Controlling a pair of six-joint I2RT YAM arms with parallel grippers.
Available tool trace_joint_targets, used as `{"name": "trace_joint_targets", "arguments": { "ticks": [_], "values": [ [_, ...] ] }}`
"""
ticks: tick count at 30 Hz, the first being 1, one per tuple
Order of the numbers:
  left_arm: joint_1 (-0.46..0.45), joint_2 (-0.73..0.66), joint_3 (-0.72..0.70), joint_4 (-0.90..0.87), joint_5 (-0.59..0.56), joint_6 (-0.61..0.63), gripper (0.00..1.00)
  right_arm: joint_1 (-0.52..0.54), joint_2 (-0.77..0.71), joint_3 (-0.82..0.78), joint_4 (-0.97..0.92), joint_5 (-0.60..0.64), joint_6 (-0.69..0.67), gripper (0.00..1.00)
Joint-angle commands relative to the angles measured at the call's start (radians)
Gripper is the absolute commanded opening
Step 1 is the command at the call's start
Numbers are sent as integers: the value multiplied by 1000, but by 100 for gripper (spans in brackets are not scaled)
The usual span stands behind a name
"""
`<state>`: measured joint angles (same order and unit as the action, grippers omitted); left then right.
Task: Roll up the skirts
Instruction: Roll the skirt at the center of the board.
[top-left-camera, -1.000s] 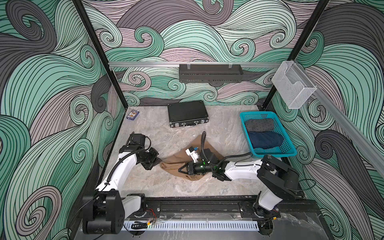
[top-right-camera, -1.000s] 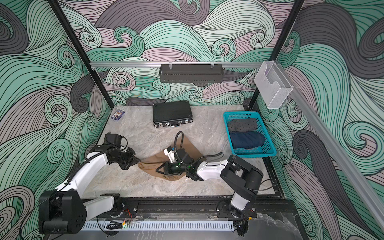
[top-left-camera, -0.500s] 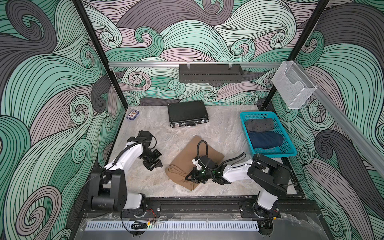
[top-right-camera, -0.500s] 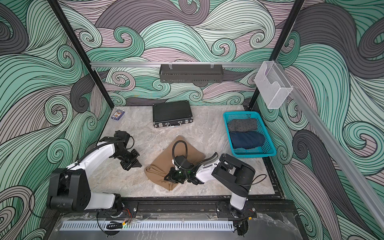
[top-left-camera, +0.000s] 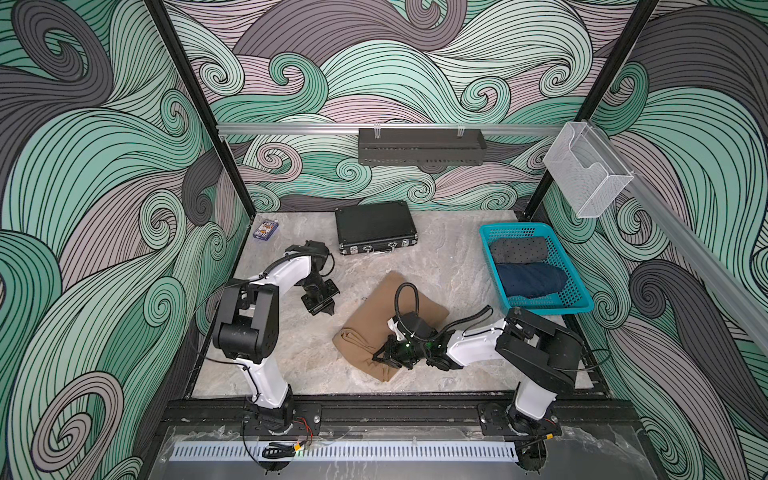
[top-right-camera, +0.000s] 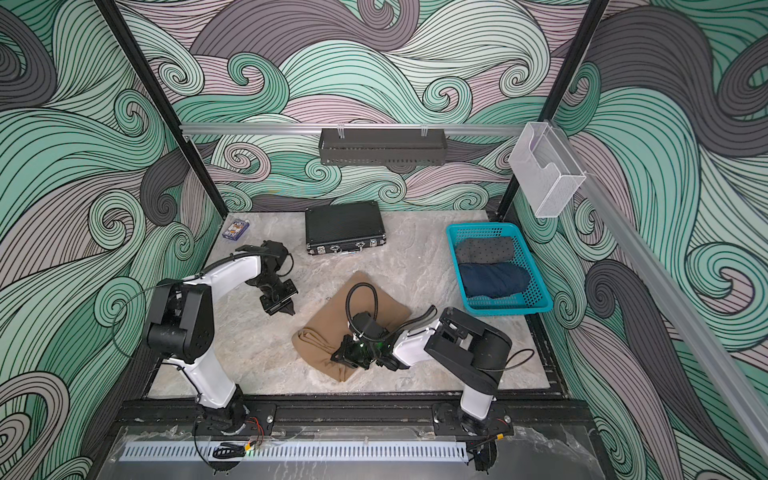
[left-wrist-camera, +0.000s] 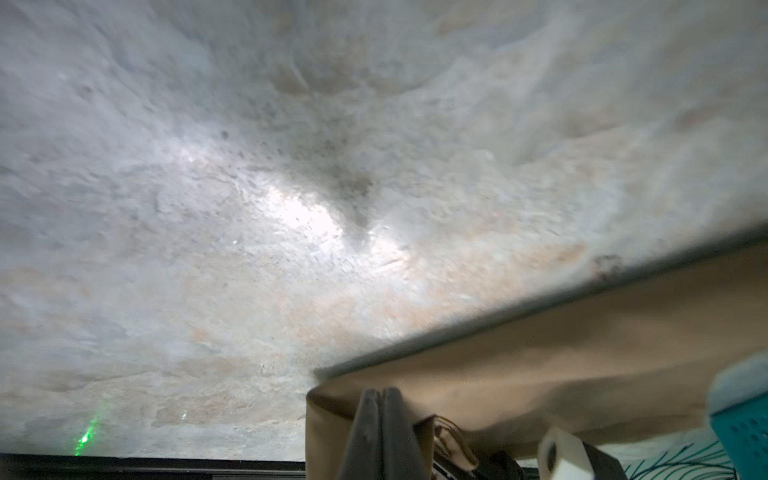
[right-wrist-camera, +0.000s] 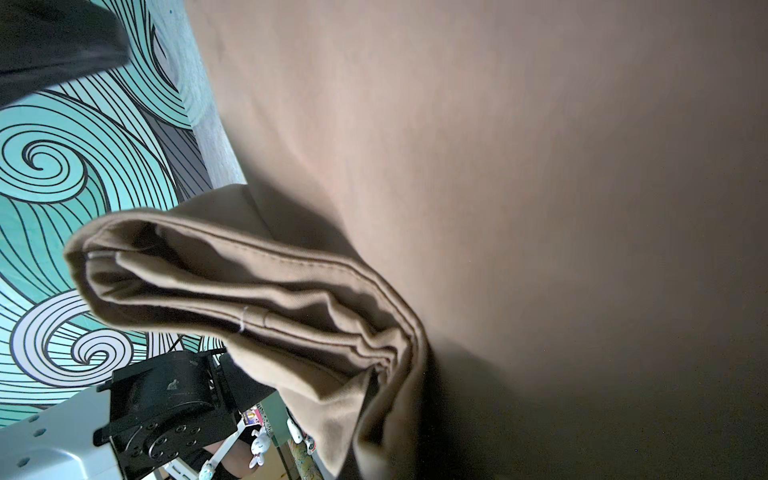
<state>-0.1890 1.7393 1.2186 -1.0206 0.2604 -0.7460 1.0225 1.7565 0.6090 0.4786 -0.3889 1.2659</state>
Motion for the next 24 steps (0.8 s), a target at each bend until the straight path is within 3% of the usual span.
{"name": "trace_joint_targets", "arguments": {
  "ticks": [1, 6, 10, 13, 17, 24],
  "values": [
    [-31, -168, 56, -110, -82, 123, 0, -2, 15, -29, -167, 81, 12, 0],
    [-158, -377, -58, -198, -147, 106, 0, -5, 13, -34, -163, 95, 21, 0],
    [-304, -568, -250, -126, -137, -26, 0, -7, 19, -32, -155, 95, 26, 0],
    [-366, -628, -342, -61, -116, -82, 0, -9, 20, -35, -152, 96, 28, 0],
    [-380, -594, -425, 127, 1, -127, 0, -7, 18, -45, -146, 99, 38, 0],
    [-383, -444, -380, 244, 17, -118, 0, -7, 0, -62, -163, 102, 32, 0]
  ]
}}
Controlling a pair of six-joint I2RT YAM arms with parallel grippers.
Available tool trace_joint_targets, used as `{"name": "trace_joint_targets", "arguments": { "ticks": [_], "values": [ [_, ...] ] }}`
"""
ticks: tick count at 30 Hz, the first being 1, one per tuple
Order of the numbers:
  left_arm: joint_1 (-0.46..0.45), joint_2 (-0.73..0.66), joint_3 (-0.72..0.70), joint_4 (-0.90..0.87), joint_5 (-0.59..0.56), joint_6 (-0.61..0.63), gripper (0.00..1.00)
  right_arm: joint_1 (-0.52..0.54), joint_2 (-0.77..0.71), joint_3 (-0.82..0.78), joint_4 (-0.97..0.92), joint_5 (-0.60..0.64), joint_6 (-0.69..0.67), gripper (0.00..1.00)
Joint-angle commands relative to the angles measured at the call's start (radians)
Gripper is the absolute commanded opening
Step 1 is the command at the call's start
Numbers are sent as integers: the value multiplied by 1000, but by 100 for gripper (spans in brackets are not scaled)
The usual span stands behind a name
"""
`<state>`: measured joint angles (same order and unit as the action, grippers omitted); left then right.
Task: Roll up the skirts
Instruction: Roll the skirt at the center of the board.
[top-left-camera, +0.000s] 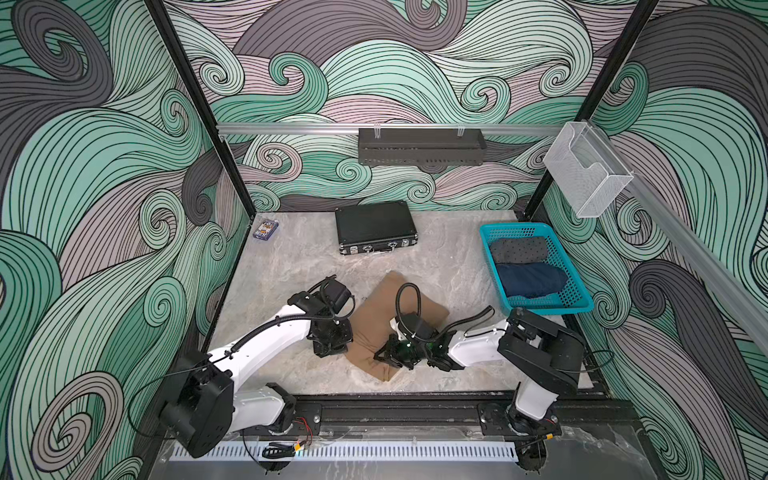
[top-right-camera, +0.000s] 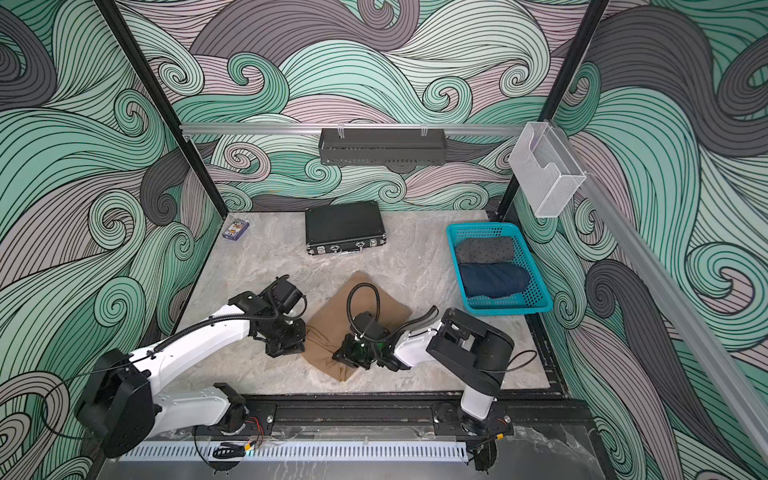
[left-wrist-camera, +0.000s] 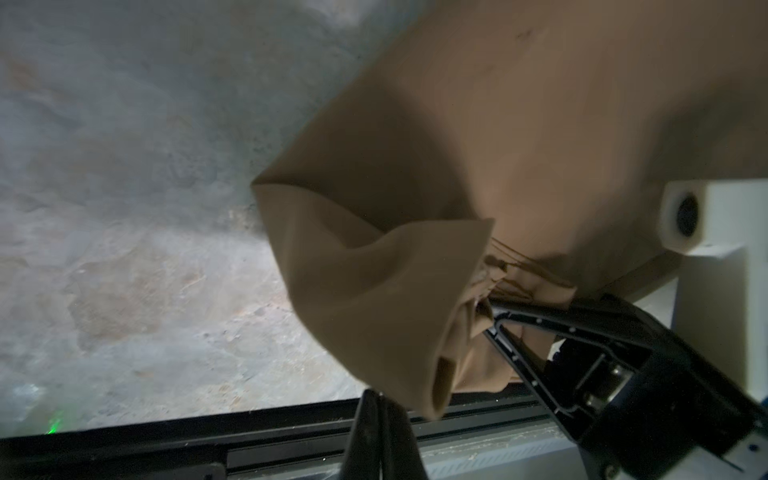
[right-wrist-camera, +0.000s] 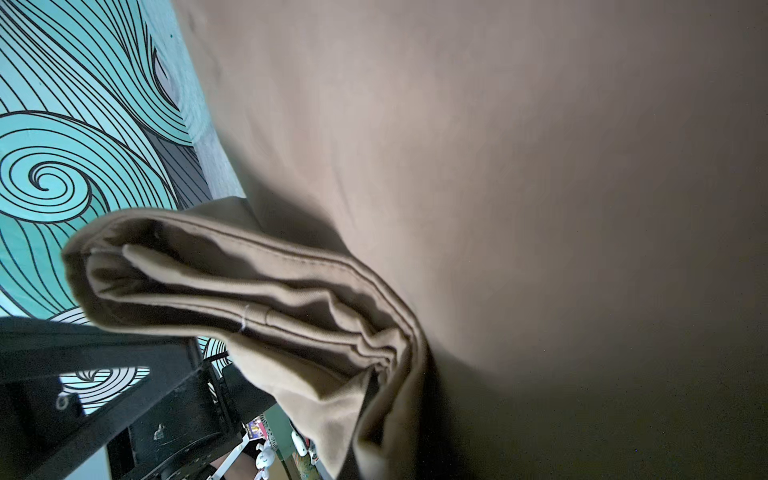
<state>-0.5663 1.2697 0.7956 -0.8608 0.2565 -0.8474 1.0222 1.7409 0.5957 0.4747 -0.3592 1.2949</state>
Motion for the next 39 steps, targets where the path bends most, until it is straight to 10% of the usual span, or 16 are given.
{"name": "trace_joint_targets", "arguments": {
  "ticks": [1, 15, 26, 39],
  "values": [
    [-6, 48, 49, 98, 19, -10, 0, -8, 16, -49, -162, 73, 1, 0],
    [26, 345, 77, 112, -90, 40, 0, 0, -6, -54, -130, 63, -53, 0],
    [23, 482, 134, 110, -83, 145, 0, 5, -235, -64, -204, 143, -315, 35],
    [-21, 524, 159, 142, -20, 171, 0, 69, -755, -181, -291, 402, -1179, 60]
  ]
}}
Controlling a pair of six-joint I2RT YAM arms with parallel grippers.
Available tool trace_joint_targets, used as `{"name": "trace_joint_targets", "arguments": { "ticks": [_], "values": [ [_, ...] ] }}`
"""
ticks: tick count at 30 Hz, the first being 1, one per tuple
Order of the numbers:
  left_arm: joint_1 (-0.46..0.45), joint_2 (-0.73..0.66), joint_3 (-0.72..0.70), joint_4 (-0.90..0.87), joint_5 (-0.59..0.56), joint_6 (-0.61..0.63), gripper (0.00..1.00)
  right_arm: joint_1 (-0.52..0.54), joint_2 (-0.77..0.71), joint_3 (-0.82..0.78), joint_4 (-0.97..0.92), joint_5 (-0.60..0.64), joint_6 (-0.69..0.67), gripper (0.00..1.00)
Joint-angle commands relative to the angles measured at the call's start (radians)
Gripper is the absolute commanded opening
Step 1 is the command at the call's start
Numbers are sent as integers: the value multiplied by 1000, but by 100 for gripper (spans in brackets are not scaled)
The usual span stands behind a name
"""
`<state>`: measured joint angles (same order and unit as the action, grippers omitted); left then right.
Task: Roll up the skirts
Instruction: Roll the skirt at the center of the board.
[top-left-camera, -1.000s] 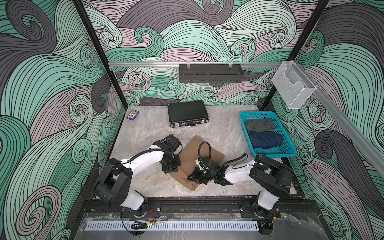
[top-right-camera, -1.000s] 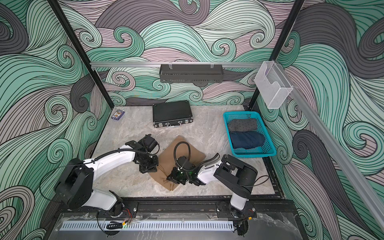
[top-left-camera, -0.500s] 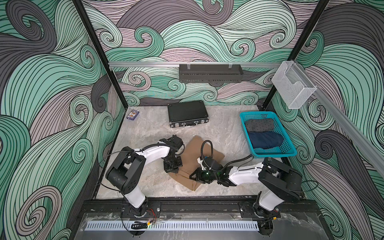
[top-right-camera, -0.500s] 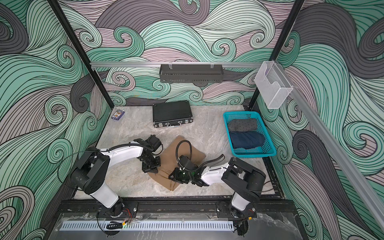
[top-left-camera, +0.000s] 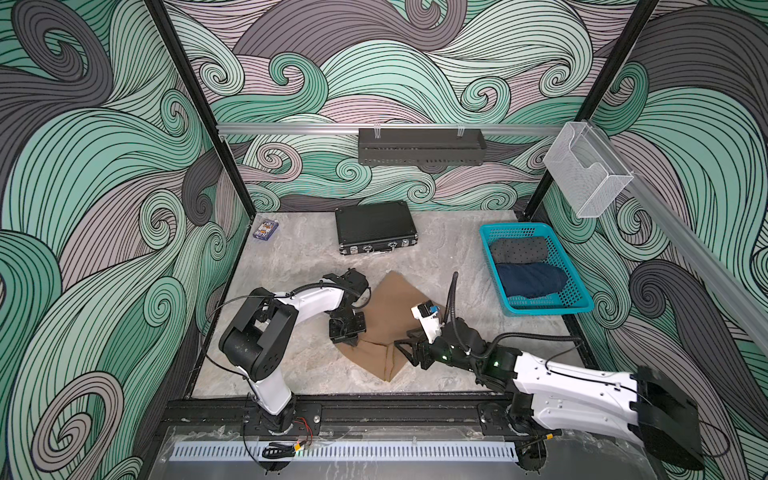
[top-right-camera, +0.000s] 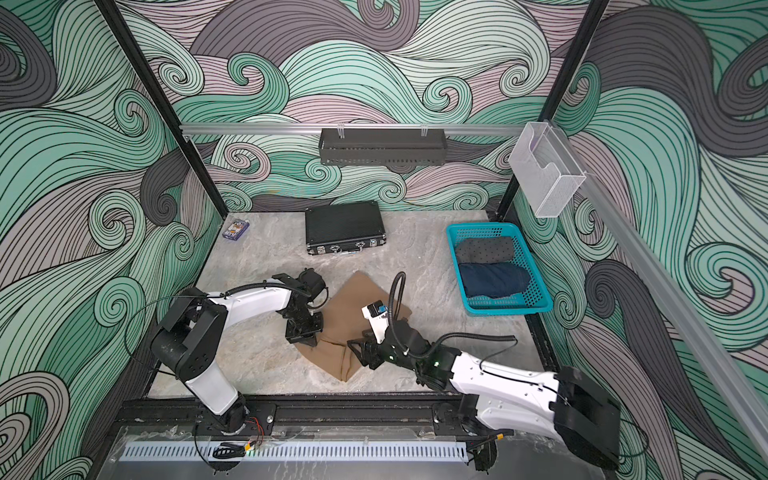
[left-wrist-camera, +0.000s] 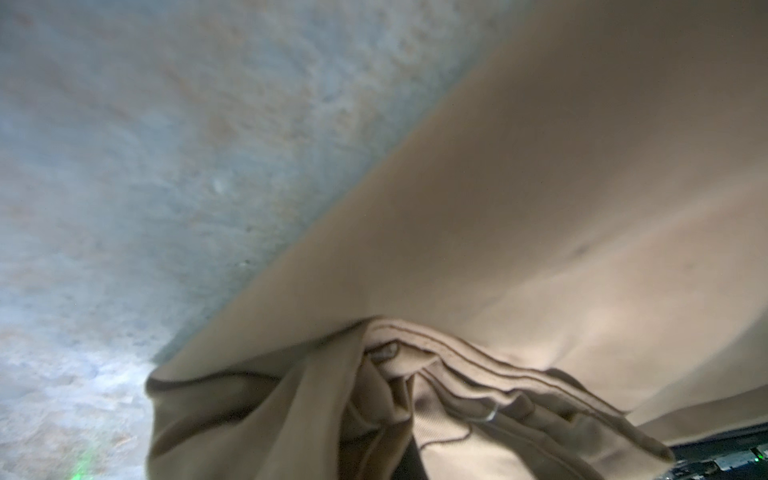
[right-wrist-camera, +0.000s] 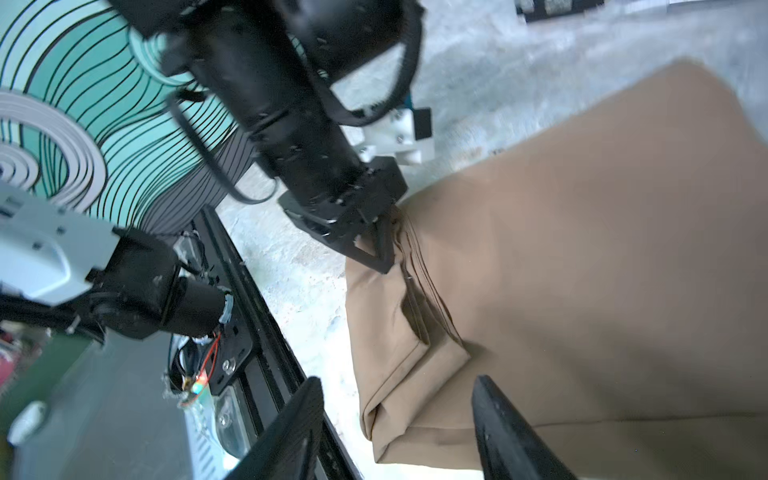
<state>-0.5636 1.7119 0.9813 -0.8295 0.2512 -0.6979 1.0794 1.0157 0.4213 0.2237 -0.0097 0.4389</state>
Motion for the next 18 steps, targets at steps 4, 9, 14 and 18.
{"name": "trace_joint_targets", "arguments": {
  "ticks": [4, 9, 14, 18],
  "values": [
    [-27, 87, -17, 105, -5, 21, 0, 52, 10, 59, -165, 87, -565, 72],
    [-27, 91, -18, 108, 31, 20, 0, 165, 123, 94, -191, 193, -758, 75],
    [-27, 93, -25, 116, 51, 17, 0, 271, 216, 87, -134, 258, -971, 96],
    [-28, 100, -29, 119, 58, 17, 0, 328, 299, 91, -75, 307, -1117, 99]
  ]
}}
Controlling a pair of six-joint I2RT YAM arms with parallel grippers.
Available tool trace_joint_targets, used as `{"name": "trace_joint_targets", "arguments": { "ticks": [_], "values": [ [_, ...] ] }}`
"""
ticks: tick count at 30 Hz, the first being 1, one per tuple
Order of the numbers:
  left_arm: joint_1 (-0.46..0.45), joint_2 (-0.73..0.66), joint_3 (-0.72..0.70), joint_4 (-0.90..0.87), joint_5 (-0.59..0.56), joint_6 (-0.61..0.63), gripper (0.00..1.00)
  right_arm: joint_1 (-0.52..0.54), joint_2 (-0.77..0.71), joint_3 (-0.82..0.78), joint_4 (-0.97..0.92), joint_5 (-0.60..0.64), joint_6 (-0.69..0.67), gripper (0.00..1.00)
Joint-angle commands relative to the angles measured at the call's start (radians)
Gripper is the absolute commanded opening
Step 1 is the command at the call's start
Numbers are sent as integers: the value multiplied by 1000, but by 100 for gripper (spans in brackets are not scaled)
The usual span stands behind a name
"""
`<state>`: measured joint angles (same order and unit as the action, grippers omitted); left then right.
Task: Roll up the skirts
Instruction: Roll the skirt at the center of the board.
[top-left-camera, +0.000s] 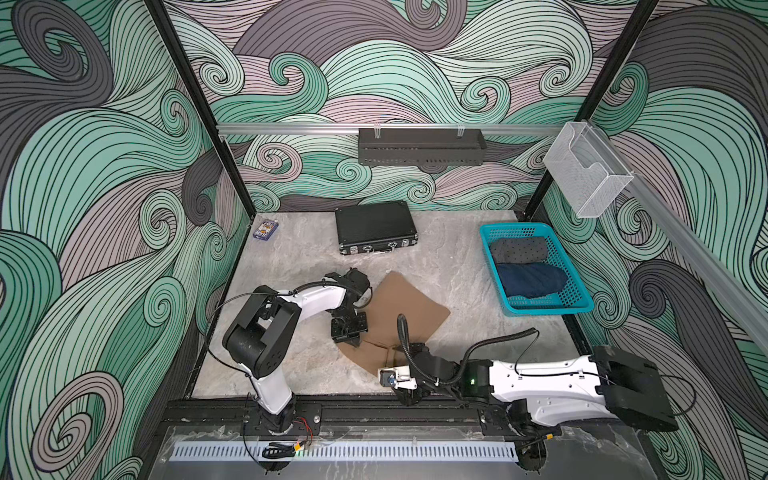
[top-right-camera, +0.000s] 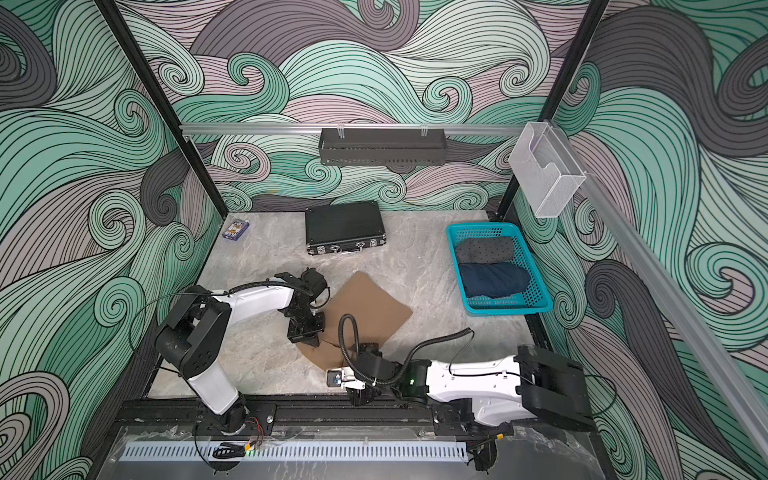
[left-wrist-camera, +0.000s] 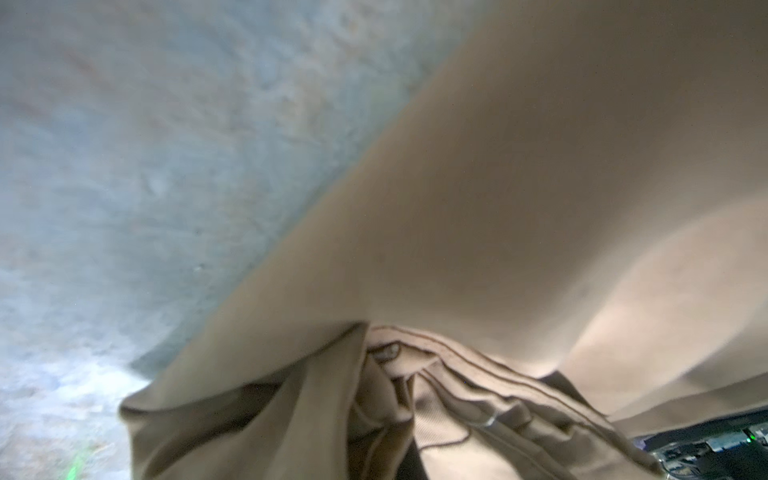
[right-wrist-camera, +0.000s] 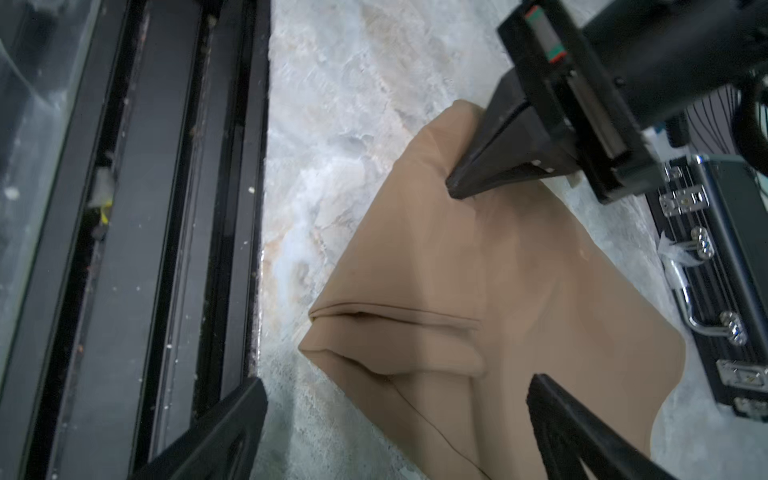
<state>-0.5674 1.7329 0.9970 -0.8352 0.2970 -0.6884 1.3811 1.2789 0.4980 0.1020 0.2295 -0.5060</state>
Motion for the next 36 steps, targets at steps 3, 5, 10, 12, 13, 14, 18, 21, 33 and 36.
{"name": "trace_joint_targets", "arguments": {
  "ticks": [3, 5, 10, 12, 13, 14, 18, 21, 33, 36],
  "values": [
    [-25, 85, -45, 124, 11, 9, 0, 44, 96, 14, 105, 104, -247, 99],
    [-25, 85, -41, 123, 13, 10, 0, 48, 127, 16, 136, 116, -283, 99],
    [-25, 86, -35, 115, 7, 13, 0, 61, 209, 14, 220, 161, -370, 99],
    [-25, 88, -33, 112, 4, 15, 0, 62, 242, 12, 248, 164, -383, 98],
    [-25, 88, -34, 114, 2, 16, 0, 62, 264, 15, 262, 182, -385, 96],
    [-25, 88, -33, 113, 2, 15, 0, 62, 285, 18, 283, 200, -385, 94],
    [-24, 92, -21, 103, -1, 16, 0, 60, 315, 35, 262, 178, -347, 80],
    [-23, 82, -22, 101, -10, 12, 0, 52, 321, 46, 222, 161, -298, 62],
    [41, 77, 28, 112, -10, -70, 2, 26, 345, 105, 130, 79, 51, 13],
    [70, 62, 24, 149, 16, -115, 20, 26, 355, 91, 159, 54, 151, 8]
  ]
}}
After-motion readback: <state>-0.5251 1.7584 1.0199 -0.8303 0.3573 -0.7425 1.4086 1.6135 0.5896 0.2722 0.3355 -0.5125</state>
